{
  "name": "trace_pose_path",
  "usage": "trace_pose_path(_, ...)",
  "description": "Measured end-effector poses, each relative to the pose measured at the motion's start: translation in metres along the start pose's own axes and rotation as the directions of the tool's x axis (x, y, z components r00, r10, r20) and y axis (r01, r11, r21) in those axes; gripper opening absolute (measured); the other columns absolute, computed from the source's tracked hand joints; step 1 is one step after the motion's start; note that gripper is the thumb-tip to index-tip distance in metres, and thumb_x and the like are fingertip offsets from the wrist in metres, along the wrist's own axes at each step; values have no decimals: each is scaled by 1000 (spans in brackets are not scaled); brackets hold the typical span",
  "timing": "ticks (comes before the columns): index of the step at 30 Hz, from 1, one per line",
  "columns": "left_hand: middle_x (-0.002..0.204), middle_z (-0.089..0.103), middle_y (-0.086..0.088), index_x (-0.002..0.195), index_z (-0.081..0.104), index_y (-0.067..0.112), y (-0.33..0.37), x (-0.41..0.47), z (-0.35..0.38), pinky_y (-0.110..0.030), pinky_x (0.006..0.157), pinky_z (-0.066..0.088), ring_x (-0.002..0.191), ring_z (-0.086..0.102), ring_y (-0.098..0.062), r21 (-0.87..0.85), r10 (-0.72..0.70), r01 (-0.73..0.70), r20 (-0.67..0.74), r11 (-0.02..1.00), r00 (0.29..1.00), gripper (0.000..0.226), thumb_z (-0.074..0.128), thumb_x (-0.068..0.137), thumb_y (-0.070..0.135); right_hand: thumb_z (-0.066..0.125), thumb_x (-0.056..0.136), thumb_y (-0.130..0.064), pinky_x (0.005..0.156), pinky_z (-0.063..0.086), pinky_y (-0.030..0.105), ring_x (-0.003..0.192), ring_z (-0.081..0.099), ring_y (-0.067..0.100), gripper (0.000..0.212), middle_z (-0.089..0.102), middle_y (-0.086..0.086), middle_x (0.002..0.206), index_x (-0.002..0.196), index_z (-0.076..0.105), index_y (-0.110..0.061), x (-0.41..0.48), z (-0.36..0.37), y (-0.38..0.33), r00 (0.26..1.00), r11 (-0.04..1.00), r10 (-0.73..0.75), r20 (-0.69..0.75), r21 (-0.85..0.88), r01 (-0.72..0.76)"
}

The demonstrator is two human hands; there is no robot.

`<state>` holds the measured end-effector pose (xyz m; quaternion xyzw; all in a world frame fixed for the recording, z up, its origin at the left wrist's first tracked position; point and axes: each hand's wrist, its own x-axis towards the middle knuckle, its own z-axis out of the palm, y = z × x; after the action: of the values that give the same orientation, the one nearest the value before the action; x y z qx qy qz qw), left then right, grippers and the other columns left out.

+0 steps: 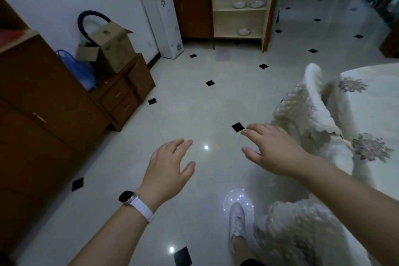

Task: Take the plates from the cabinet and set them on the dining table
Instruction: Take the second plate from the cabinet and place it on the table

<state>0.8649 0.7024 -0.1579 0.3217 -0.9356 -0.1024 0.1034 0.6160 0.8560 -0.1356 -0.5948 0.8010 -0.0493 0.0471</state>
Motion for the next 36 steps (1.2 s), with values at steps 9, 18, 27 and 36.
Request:
trace_pose_path(9, 134, 57, -2, 136, 52, 24, -3, 174, 26, -39, 103, 38, 123, 50, -22, 63, 57, -62, 69, 996, 996, 56, 47, 86, 48, 34, 85, -54, 89, 45, 40, 108, 59, 26, 56, 62, 1, 120, 121, 60, -19, 133, 3, 81, 998, 998, 55, 33, 24, -56)
trace_pose_path(18, 134, 57, -3, 134, 56, 22, -2, 308, 2, -38, 102, 36, 122, 50, -23, 30, 105, -104, -55, 994, 993, 55, 46, 86, 47, 32, 90, -56, 94, 39, 39, 117, 51, 24, 55, 56, 0, 128, 127, 53, -21, 240, -37, 115, 997, 997, 72, -4, -36, -72)
trace_pose_path(27, 132, 58, -5, 132, 57, 21, -54, 381, 13, -41, 102, 37, 120, 52, -26, -11, 135, -137, -70, 991, 988, 54, 47, 86, 46, 30, 86, -56, 95, 41, 40, 119, 53, 26, 60, 57, 2, 129, 126, 56, -20, 324, -42, 108, 997, 997, 77, 3, -4, -77)
trace_pose_path(36, 129, 60, -7, 129, 59, 20, -157, 498, 9, -46, 101, 40, 118, 55, -27, -46, 254, -258, -82, 965, 964, 50, 44, 88, 45, 24, 88, -60, 104, 33, 39, 131, 41, 22, 64, 47, -1, 143, 135, 48, -24, 460, -48, 91, 984, 982, 179, -21, -50, -180)
